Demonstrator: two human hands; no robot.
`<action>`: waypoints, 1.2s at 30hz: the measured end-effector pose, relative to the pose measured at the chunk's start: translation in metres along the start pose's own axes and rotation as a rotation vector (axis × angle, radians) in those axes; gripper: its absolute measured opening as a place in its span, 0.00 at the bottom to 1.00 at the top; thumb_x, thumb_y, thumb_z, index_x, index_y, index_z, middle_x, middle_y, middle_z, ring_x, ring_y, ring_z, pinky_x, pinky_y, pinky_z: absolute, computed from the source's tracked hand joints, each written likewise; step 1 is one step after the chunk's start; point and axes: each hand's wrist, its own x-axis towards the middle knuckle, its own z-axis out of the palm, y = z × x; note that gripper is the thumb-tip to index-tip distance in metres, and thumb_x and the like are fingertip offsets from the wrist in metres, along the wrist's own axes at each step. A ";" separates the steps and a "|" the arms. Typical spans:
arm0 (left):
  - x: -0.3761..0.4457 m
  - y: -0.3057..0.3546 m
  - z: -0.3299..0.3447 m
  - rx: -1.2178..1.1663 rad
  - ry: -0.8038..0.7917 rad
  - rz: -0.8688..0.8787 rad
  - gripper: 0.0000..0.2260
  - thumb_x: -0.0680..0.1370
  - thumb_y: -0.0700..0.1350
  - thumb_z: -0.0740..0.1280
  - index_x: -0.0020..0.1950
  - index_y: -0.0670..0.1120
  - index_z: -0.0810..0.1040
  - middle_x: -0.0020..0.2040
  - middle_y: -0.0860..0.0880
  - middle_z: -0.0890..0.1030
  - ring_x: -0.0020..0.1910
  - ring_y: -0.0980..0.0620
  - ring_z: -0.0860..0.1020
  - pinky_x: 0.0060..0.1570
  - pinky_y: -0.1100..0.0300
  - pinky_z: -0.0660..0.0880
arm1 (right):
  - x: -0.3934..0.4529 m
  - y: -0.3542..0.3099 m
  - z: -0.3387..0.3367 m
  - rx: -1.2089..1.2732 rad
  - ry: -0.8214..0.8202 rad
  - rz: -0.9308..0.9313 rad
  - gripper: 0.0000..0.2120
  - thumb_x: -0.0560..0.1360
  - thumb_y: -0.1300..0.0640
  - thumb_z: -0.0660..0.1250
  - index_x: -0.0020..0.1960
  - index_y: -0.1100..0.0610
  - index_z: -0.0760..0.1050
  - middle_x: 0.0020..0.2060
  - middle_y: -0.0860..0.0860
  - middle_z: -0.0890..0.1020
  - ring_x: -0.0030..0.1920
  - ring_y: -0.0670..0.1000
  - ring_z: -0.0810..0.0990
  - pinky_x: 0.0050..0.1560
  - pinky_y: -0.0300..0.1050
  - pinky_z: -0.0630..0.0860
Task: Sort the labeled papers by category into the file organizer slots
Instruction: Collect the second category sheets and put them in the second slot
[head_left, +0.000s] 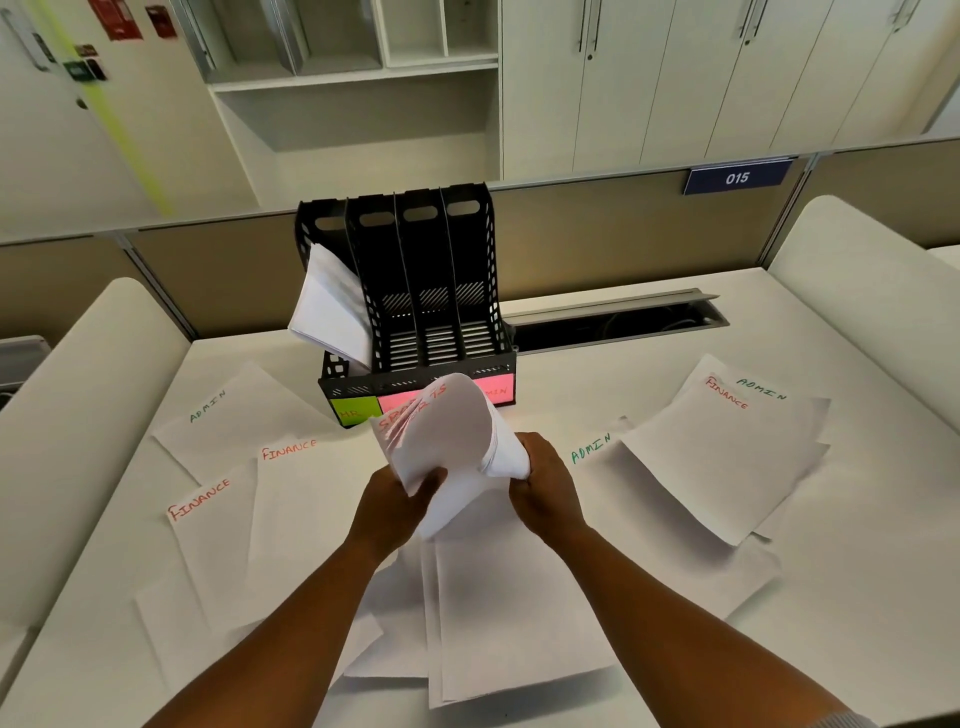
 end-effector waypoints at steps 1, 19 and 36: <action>-0.001 0.000 0.000 0.009 0.012 -0.008 0.21 0.71 0.62 0.67 0.61 0.56 0.73 0.52 0.51 0.81 0.50 0.50 0.81 0.51 0.57 0.80 | -0.001 0.000 0.000 -0.029 0.021 -0.019 0.18 0.70 0.58 0.58 0.58 0.57 0.76 0.54 0.54 0.81 0.52 0.57 0.79 0.51 0.44 0.73; 0.039 0.015 -0.045 -0.024 0.353 0.077 0.12 0.76 0.59 0.61 0.54 0.55 0.73 0.45 0.51 0.80 0.41 0.54 0.78 0.43 0.59 0.78 | 0.041 -0.063 -0.005 -0.017 0.075 -0.223 0.12 0.78 0.56 0.65 0.43 0.65 0.77 0.41 0.57 0.77 0.40 0.54 0.74 0.41 0.45 0.72; 0.038 -0.044 -0.053 0.512 -0.056 -0.321 0.34 0.75 0.56 0.67 0.77 0.49 0.59 0.76 0.44 0.63 0.75 0.43 0.61 0.72 0.49 0.62 | 0.100 -0.134 0.008 0.281 0.291 -0.098 0.10 0.78 0.53 0.64 0.44 0.60 0.74 0.43 0.56 0.77 0.40 0.58 0.81 0.34 0.50 0.82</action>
